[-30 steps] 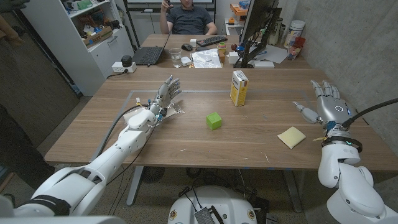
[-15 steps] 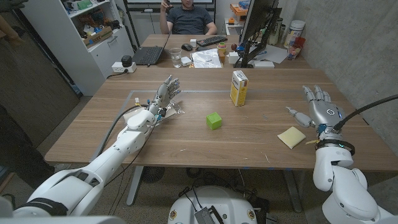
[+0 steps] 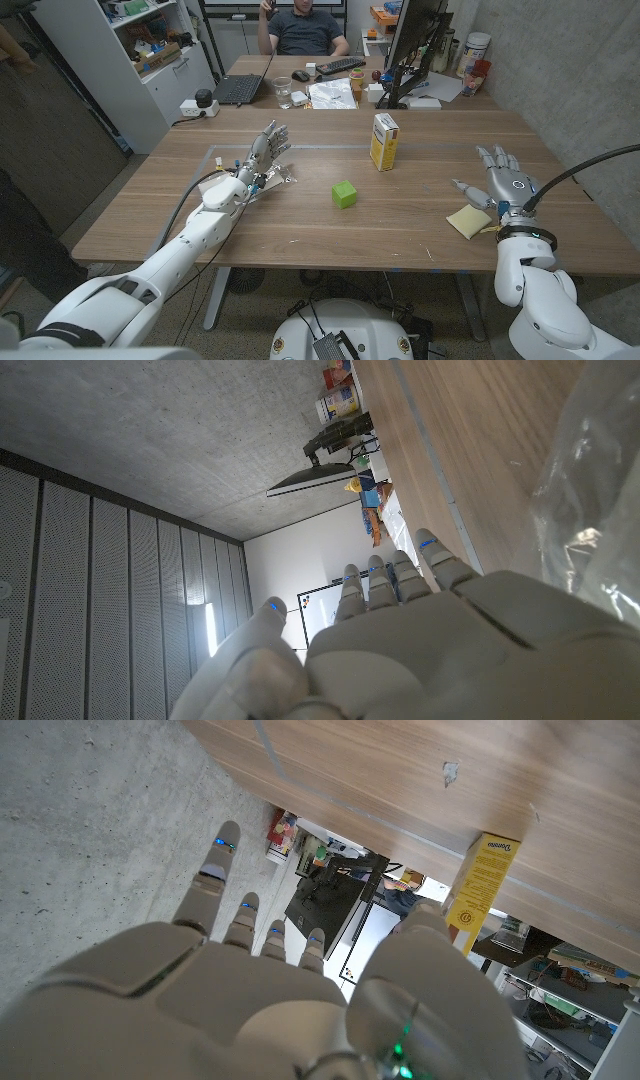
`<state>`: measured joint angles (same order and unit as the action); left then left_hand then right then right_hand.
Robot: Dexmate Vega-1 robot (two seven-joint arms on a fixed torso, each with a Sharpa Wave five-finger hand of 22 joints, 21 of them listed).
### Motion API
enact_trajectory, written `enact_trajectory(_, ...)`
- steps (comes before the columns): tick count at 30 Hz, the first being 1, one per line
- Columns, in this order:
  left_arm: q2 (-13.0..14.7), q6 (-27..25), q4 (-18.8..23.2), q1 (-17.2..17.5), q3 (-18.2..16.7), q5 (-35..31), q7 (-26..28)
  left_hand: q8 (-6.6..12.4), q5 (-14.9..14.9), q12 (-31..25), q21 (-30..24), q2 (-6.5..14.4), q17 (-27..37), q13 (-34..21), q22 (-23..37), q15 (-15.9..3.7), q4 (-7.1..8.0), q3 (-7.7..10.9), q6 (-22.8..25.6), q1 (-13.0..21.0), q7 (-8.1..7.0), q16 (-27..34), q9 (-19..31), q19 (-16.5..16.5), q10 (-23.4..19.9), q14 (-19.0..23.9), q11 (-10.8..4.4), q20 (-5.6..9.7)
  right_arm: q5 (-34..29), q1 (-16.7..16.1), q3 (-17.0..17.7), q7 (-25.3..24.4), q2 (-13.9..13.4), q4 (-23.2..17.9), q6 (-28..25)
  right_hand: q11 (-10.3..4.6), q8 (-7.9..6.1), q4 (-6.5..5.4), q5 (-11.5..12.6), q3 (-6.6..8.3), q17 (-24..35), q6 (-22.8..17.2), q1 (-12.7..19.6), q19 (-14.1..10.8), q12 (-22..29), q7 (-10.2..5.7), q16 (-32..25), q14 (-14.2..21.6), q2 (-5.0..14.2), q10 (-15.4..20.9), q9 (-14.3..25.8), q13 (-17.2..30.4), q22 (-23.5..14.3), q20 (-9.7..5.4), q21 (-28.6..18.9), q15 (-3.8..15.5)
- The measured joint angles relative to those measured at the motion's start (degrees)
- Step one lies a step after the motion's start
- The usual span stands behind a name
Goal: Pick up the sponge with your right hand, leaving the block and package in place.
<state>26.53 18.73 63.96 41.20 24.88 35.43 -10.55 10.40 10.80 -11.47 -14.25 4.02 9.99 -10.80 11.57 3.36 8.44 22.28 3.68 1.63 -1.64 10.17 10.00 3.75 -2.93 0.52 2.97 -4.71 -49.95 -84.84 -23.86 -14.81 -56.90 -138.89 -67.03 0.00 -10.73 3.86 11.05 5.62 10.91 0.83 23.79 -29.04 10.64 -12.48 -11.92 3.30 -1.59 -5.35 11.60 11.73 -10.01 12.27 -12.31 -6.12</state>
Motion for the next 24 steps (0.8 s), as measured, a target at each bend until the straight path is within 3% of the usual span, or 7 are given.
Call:
enact_trajectory(8,0.17,0.0,0.39,0.2,-0.07,0.12,0.02,0.0,0.0,0.0,0.0,0.0,0.0,0.0,0.0,0.0,0.0,0.0,0.0,0.0,0.0,0.0,0.0,0.0,0.0,0.0,0.0,0.0,0.45,2.8,-2.87,0.24,-1.48,0.85,-0.55,0.0,-0.36,0.24,0.0,-0.24,0.0,0.0,0.0,-0.61,0.0,0.0,0.0,0.0,0.0,0.0,0.0,0.0,0.12,-0.2,0.0,0.0)
enact_trajectory(10,0.62,0.0,1.68,0.78,-0.15,0.14,0.02,-0.03,0.0,0.0,0.0,0.0,0.0,0.0,0.0,0.0,0.0,0.0,0.0,0.0,0.0,0.0,0.0,0.0,0.0,0.0,0.0,0.0,2.9,3.66,-3.76,1.16,-1.98,1.04,-3.19,0.0,-0.36,0.24,0.0,-0.24,0.0,0.0,0.0,-0.6,0.0,0.0,0.0,0.0,0.0,0.01,0.0,0.0,0.15,-0.2,0.0,0.0)
enact_trajectory(24,1.33,-0.17,4.0,1.7,-0.17,0.08,0.31,-0.03,0.0,0.0,0.0,0.0,0.0,0.0,0.0,0.0,0.0,0.0,0.0,0.0,0.0,0.0,0.0,0.0,0.0,0.0,0.0,0.0,9.28,7.5,-8.31,0.53,-5.11,1.46,-7.34,-0.06,-0.36,0.24,0.0,-0.24,0.01,-0.43,0.0,-1.12,0.0,0.0,0.0,0.32,0.0,-0.7,-0.01,0.01,0.15,-0.09,0.0,-0.32)
